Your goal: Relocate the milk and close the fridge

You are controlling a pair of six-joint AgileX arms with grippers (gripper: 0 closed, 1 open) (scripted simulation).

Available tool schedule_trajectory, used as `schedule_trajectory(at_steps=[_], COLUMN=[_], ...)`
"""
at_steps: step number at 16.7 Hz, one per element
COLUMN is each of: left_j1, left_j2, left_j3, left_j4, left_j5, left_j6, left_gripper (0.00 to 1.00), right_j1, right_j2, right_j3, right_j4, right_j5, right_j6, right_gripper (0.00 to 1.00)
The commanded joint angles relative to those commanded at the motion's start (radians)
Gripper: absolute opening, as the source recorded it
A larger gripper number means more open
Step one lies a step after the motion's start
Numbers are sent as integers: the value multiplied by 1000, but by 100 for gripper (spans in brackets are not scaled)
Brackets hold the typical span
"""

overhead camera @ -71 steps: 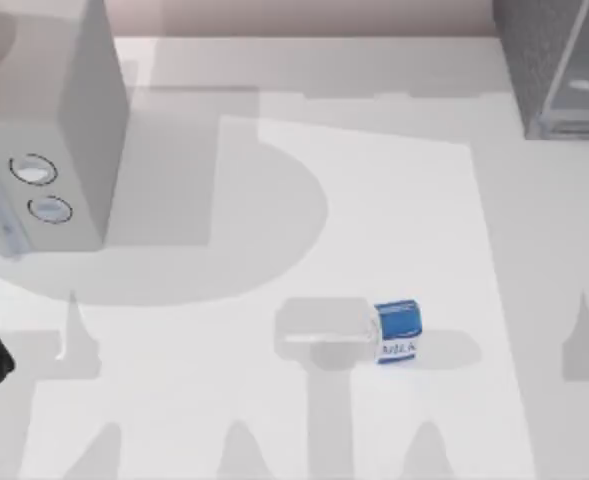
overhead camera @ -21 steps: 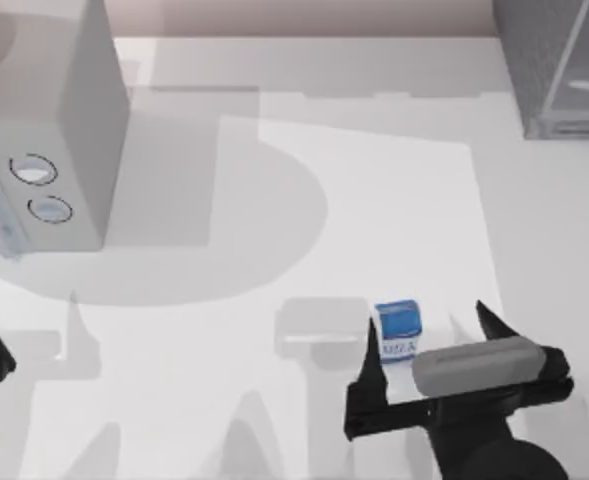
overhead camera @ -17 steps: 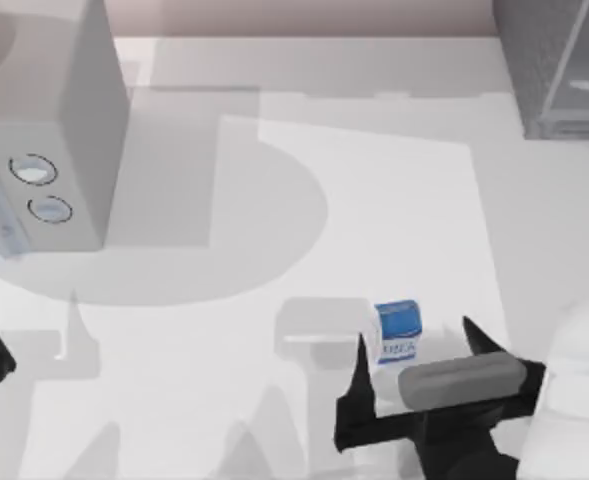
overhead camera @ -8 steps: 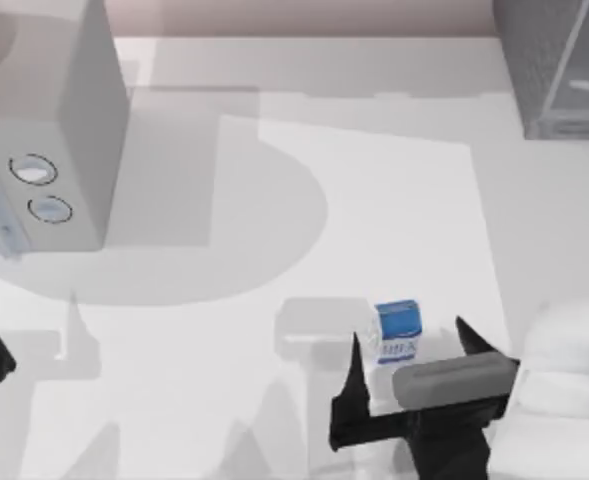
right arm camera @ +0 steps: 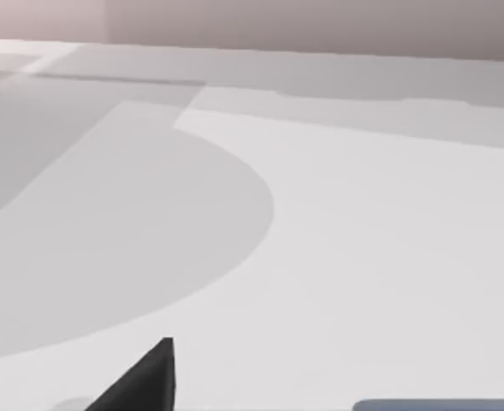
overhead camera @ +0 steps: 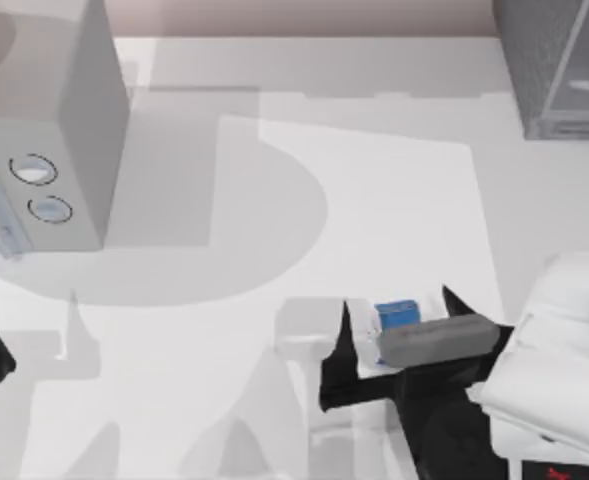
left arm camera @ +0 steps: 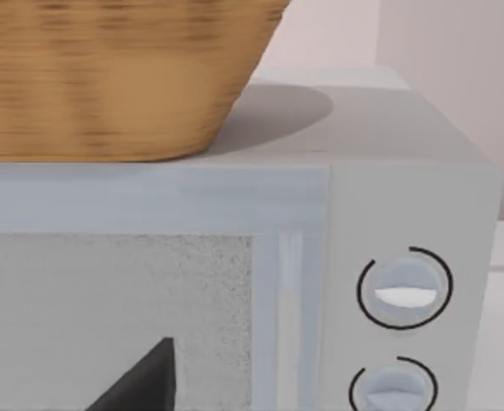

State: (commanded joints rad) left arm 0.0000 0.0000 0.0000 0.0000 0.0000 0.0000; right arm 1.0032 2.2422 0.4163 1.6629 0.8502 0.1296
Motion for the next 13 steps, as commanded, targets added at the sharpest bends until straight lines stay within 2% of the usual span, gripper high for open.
schedule_trajectory(at_steps=[1,13], left_j1=[0,0], left_j2=[0,0], left_j3=[0,0], left_j4=[0,0], left_j5=[0,0], left_j6=[0,0], left_gripper=[100,100], right_j1=[0,0], right_j2=[0,0], right_j3=[0,0], right_j4=[0,0], right_j5=[0,0], right_j6=[0,0], right_gripper=[100,10])
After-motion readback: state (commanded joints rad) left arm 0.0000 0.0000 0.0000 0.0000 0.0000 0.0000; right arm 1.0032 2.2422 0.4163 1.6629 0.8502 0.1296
